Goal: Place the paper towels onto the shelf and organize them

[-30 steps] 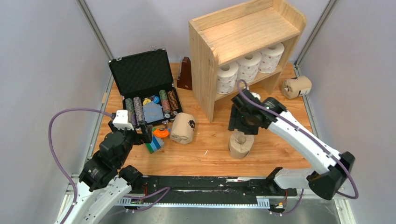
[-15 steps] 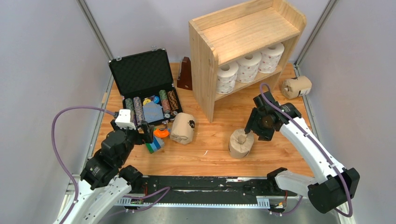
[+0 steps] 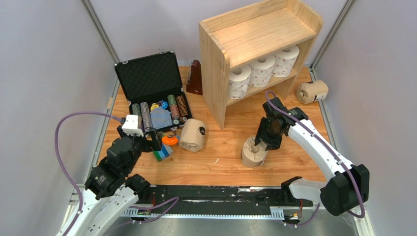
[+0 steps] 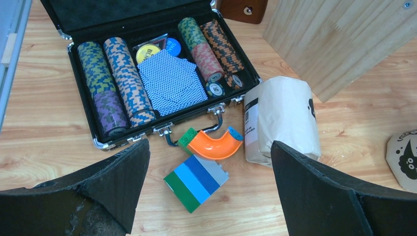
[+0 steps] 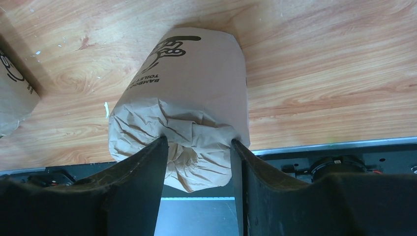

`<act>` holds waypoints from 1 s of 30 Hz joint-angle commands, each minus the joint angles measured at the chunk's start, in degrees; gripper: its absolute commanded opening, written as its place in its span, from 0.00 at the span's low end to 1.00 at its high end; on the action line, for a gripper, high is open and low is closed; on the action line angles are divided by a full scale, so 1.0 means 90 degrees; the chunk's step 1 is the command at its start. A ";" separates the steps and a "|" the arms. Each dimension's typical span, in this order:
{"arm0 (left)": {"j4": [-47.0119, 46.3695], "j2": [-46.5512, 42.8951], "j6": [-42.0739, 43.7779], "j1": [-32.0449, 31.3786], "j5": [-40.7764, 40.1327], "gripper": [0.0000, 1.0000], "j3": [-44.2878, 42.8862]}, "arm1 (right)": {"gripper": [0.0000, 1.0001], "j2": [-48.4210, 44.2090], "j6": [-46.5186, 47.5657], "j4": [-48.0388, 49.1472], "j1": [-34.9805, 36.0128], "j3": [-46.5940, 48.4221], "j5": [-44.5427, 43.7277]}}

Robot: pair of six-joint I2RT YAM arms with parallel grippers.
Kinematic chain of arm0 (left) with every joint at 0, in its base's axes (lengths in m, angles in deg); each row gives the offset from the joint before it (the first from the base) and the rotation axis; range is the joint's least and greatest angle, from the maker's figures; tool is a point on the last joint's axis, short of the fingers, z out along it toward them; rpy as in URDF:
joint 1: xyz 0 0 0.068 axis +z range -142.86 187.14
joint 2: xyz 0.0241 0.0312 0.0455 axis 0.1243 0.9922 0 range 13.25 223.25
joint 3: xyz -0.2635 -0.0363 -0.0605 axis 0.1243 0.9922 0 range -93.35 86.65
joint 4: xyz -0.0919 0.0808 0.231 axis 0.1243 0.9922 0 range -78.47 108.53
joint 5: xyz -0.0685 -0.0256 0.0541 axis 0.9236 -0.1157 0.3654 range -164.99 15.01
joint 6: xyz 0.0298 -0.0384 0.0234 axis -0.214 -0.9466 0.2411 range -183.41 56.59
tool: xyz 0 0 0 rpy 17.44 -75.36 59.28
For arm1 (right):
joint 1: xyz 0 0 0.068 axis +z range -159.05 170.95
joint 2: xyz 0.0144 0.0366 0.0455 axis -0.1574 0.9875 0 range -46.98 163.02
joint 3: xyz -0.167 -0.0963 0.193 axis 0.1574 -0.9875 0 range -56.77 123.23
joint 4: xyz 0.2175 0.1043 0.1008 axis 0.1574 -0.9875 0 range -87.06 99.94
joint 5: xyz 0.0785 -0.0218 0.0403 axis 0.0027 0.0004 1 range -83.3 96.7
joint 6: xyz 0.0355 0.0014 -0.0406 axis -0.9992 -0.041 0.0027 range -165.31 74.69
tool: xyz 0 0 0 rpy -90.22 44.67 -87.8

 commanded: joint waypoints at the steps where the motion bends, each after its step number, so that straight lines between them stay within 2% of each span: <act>1: -0.0225 0.0067 0.0122 -0.0015 0.0070 1.00 0.0004 | 0.50 0.0007 0.0182 0.0154 -0.0018 -0.0117 0.0182; 10: -0.0215 0.0140 0.0132 -0.0020 0.0106 1.00 0.0000 | 0.52 0.0188 0.0191 0.0083 -0.0017 -0.0139 -0.0076; 22: -0.0199 0.0190 0.0122 -0.0016 0.0080 1.00 0.0000 | 0.54 0.0106 0.0323 -0.0706 -0.0017 0.1003 -0.0422; 30: -0.0203 0.0231 0.0132 -0.0020 0.0126 1.00 0.0000 | 0.56 0.0191 0.0381 -0.0466 -0.0013 0.0576 -0.0430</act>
